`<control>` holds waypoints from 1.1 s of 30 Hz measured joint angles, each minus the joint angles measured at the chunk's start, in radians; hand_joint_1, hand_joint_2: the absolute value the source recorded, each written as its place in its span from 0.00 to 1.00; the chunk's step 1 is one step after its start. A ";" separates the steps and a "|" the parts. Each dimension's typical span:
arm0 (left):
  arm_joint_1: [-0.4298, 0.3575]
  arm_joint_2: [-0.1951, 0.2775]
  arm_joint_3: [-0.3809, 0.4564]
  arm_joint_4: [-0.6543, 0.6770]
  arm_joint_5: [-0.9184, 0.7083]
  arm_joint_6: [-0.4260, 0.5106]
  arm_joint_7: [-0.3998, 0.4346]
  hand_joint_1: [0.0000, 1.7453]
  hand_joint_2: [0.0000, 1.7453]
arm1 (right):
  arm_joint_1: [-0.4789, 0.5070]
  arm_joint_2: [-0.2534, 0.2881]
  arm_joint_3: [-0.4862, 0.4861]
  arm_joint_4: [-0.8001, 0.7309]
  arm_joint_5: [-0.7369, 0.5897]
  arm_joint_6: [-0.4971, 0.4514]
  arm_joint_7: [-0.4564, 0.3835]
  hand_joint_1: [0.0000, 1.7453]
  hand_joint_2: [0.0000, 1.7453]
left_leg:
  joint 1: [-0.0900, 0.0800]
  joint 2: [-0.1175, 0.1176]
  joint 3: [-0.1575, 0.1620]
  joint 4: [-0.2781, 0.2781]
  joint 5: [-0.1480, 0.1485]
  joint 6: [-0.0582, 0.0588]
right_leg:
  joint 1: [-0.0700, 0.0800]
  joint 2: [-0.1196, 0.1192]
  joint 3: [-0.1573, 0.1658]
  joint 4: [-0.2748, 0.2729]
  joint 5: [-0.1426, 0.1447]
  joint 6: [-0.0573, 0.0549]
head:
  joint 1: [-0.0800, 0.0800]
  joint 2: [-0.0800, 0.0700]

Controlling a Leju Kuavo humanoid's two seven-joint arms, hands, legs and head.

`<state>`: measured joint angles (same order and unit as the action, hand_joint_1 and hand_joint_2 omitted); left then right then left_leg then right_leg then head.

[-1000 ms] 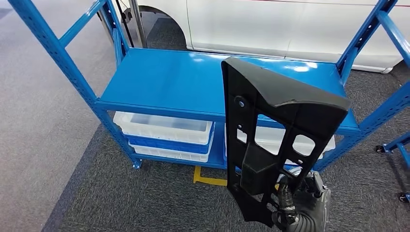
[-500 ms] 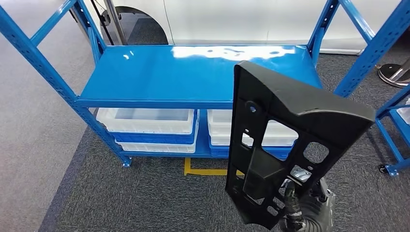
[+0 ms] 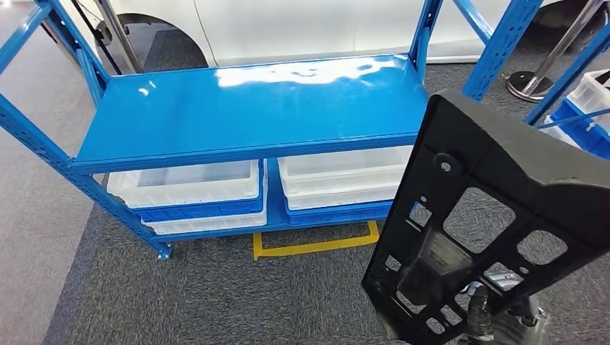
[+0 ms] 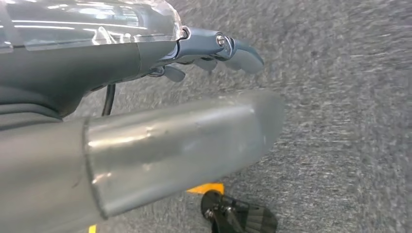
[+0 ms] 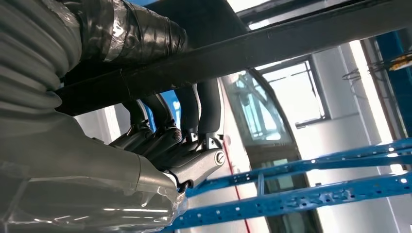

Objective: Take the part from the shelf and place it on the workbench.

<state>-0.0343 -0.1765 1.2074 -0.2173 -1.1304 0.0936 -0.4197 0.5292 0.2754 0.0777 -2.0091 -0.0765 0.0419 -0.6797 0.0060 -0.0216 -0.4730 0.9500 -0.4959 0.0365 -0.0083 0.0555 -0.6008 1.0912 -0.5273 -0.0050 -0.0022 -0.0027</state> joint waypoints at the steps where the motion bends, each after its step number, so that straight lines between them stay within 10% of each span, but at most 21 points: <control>1: 0.001 0.000 0.001 0.000 0.000 0.001 -0.001 0.00 0.00 | 0.002 0.007 -0.012 0.000 -0.001 0.007 -0.001 1.00 1.00 | 0.002 0.014 0.002 -0.006 0.002 0.000 | -0.002 -0.024 -0.024 0.050 -0.030 0.005 | 0.000 0.000; 4: 0.005 -0.001 0.009 0.000 -0.001 0.003 -0.001 0.00 0.00 | 0.009 0.026 -0.047 0.000 -0.010 0.025 -0.001 1.00 1.00 | 0.003 0.055 -0.002 0.001 -0.002 -0.003 | -0.013 -0.047 -0.089 0.186 -0.081 0.025 | 0.001 0.000; 7: 0.003 -0.004 0.015 0.000 -0.001 0.004 -0.001 0.00 0.00 | 0.015 0.037 -0.070 0.000 -0.018 0.030 -0.001 1.00 1.00 | 0.008 0.092 -0.004 0.024 -0.020 -0.018 | -0.021 -0.078 -0.027 0.075 -0.009 0.037 | 0.001 0.000; 10: 0.000 -0.005 0.016 -0.001 -0.001 0.006 -0.002 0.00 0.00 | 0.018 0.045 -0.082 0.000 -0.021 0.031 -0.001 1.00 1.00 | 0.003 0.117 -0.008 0.050 -0.040 -0.038 | -0.013 -0.120 0.020 -0.021 0.014 0.018 | 0.000 0.000; 12: -0.003 -0.006 0.016 -0.002 -0.001 0.007 -0.002 0.00 0.00 | 0.021 0.051 -0.088 -0.001 -0.021 0.031 -0.001 1.00 1.00 | 0.002 0.132 -0.005 0.053 -0.043 -0.047 | -0.009 -0.102 0.012 -0.018 0.016 -0.002 | -0.001 0.000; 15: -0.005 -0.008 0.016 -0.002 -0.001 0.005 -0.002 0.00 0.00 | 0.024 0.060 -0.095 -0.001 -0.021 0.031 -0.001 1.00 1.00 | 0.011 0.087 -0.022 0.100 -0.088 -0.058 | -0.011 -0.076 0.005 -0.025 0.026 -0.023 | -0.001 0.000; 19: 0.000 -0.008 0.017 -0.002 -0.001 0.005 -0.002 0.00 0.00 | 0.026 0.068 -0.100 -0.001 -0.021 0.029 -0.001 1.00 1.00 | 0.013 0.029 -0.124 0.328 -0.194 -0.058 | -0.005 -0.031 -0.006 -0.025 0.034 -0.035 | -0.001 0.000; 21: 0.000 -0.008 0.018 -0.002 -0.001 0.005 -0.002 0.00 0.00 | 0.026 0.070 -0.101 -0.001 -0.016 0.024 0.000 1.00 1.00 | 0.010 0.023 -0.114 0.300 -0.151 -0.048 | 0.000 -0.005 -0.005 -0.025 0.036 -0.036 | -0.001 0.000; 24: 0.001 -0.007 0.019 -0.002 -0.003 0.005 -0.002 0.00 0.00 | 0.025 0.073 -0.102 -0.001 0.000 0.012 0.000 1.00 1.00 | 0.005 -0.043 -0.036 0.116 -0.053 -0.020 | 0.002 0.032 -0.006 -0.025 0.042 -0.031 | -0.001 0.000; 26: 0.001 -0.006 0.022 -0.003 -0.003 0.006 -0.002 0.00 0.00 | 0.024 0.075 -0.102 0.000 0.008 0.005 -0.001 1.00 1.00 | 0.001 -0.068 -0.021 0.074 -0.042 -0.011 | -0.005 0.055 -0.014 -0.026 0.050 -0.018 | -0.001 0.000; 28: -0.002 -0.006 0.023 -0.003 -0.003 0.007 -0.003 0.00 0.00 | 0.025 0.077 -0.102 -0.001 0.010 0.000 -0.001 1.00 1.00 | 0.001 -0.046 -0.014 0.054 -0.035 -0.010 | -0.009 0.071 -0.022 -0.028 0.058 -0.003 | -0.002 0.000; 33: 0.003 -0.008 0.026 -0.004 -0.004 0.007 -0.004 0.00 0.00 | 0.023 0.078 -0.103 0.000 0.012 -0.006 -0.002 1.00 1.00 | 0.005 0.033 -0.008 0.017 -0.018 -0.005 | -0.004 -0.042 -0.108 0.158 -0.058 0.021 | 0.000 0.000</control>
<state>-0.0316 -0.1846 1.2329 -0.2213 -1.1341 0.1011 -0.4242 0.5522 0.3529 -0.0253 -2.0095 -0.0649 0.0360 -0.6813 0.0109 0.0113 -0.4813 0.9668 -0.5141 0.0311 -0.0118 0.0138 -0.7083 1.2495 -0.5850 0.0159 -0.0021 -0.0027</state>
